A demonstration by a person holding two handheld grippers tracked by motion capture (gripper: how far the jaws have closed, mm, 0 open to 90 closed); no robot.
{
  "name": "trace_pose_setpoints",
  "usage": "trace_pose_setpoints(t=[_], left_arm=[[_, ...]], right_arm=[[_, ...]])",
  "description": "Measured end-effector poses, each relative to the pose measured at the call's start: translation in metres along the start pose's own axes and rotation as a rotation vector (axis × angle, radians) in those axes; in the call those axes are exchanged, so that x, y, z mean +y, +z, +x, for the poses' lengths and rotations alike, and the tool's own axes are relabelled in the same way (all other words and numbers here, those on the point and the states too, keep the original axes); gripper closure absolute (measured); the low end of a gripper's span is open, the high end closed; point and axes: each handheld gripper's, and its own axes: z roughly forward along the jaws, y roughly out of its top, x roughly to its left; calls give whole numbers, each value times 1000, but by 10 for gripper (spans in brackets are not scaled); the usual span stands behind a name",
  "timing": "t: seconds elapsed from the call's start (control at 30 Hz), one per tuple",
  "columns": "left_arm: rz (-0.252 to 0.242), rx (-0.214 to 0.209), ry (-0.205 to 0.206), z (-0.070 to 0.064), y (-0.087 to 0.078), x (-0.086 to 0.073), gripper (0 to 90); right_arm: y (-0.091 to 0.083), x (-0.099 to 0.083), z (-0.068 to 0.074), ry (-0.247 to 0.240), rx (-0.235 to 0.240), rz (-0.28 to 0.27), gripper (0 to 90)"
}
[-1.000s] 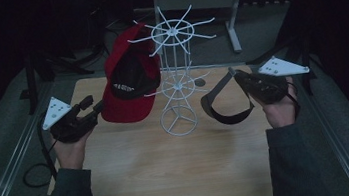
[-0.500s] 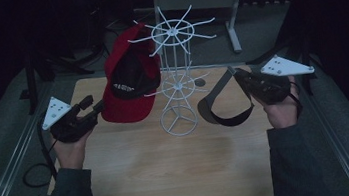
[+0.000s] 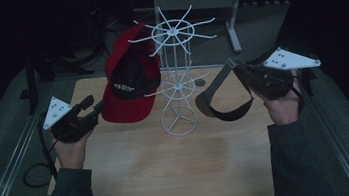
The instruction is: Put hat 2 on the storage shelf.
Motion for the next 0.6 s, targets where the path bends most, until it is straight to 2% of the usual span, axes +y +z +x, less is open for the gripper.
trace_pose_setpoints(t=[0.6], left_arm=[[-3, 0, -4, 1, -1, 0, 552]], right_arm=[[1, 22, 7, -11, 29, -36, 882]])
